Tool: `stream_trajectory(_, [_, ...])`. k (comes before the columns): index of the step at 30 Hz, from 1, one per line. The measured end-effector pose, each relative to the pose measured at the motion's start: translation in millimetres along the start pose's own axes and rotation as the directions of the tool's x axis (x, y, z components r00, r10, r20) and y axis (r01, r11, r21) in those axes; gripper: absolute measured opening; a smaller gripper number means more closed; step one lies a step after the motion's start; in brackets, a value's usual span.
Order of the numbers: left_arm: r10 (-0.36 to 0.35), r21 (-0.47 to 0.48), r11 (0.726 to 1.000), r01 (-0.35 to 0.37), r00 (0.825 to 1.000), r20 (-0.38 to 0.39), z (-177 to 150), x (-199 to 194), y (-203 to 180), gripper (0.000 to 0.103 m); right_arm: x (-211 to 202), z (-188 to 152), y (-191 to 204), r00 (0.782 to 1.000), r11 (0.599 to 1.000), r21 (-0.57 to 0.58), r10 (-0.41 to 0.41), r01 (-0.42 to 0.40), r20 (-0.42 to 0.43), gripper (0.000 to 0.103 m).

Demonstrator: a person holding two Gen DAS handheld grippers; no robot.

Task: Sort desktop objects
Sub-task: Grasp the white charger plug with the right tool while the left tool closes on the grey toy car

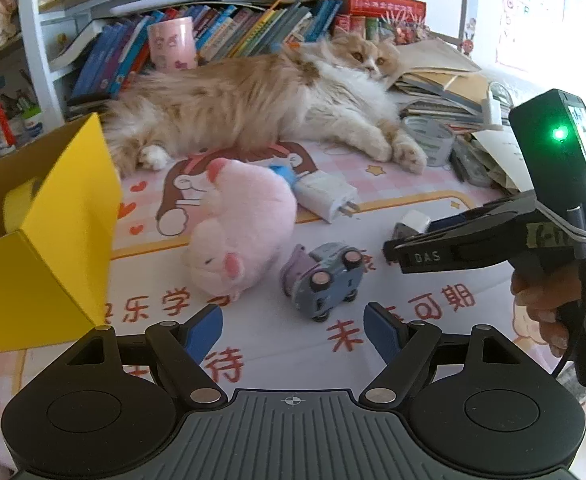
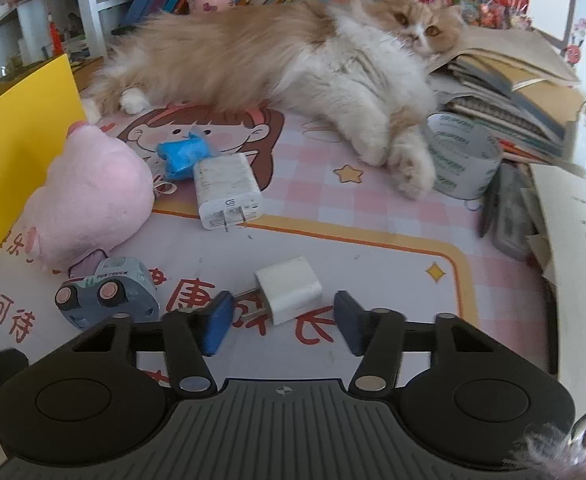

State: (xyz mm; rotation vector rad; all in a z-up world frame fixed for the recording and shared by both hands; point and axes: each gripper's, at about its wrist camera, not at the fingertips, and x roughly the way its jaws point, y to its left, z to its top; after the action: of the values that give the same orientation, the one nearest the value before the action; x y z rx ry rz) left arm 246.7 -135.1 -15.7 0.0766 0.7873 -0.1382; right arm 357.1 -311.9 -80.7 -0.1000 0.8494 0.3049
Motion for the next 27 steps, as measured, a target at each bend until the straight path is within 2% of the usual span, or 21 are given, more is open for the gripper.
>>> stream_trajectory(6, [-0.006,0.002,1.0,0.006,1.0,0.004,5,15,-7,0.08,-9,-4,-5,1.0,1.0,0.007,0.001,-0.001,0.027,0.044])
stream_trajectory(11, [-0.015,-0.007,1.0,0.015,1.0,0.0,11,32,-14,0.08,-27,-14,-16,0.999,0.998,0.064,-0.009,0.007,0.031,0.044])
stream_trajectory(16, [-0.027,-0.019,0.999,0.027,1.0,-0.016,14,51,-21,0.079,-48,-27,-24,1.0,0.994,0.112,-0.013,0.01,0.028,0.044])
stream_trajectory(22, [-0.014,-0.021,1.0,0.013,0.999,-0.041,12,64,-21,0.079,-65,-37,-22,0.999,0.993,0.115,-0.021,0.017,0.031,0.044])
stream_trajectory(24, [-0.013,-0.023,1.0,0.012,0.999,-0.048,11,66,-20,0.072,-68,-39,-22,0.999,0.993,0.113,-0.024,0.02,0.034,0.044])
stream_trajectory(27, [-0.011,-0.032,0.999,0.01,0.999,-0.048,8,69,-18,0.07,-71,-40,-20,0.999,0.994,0.109,-0.025,0.022,0.033,0.044])
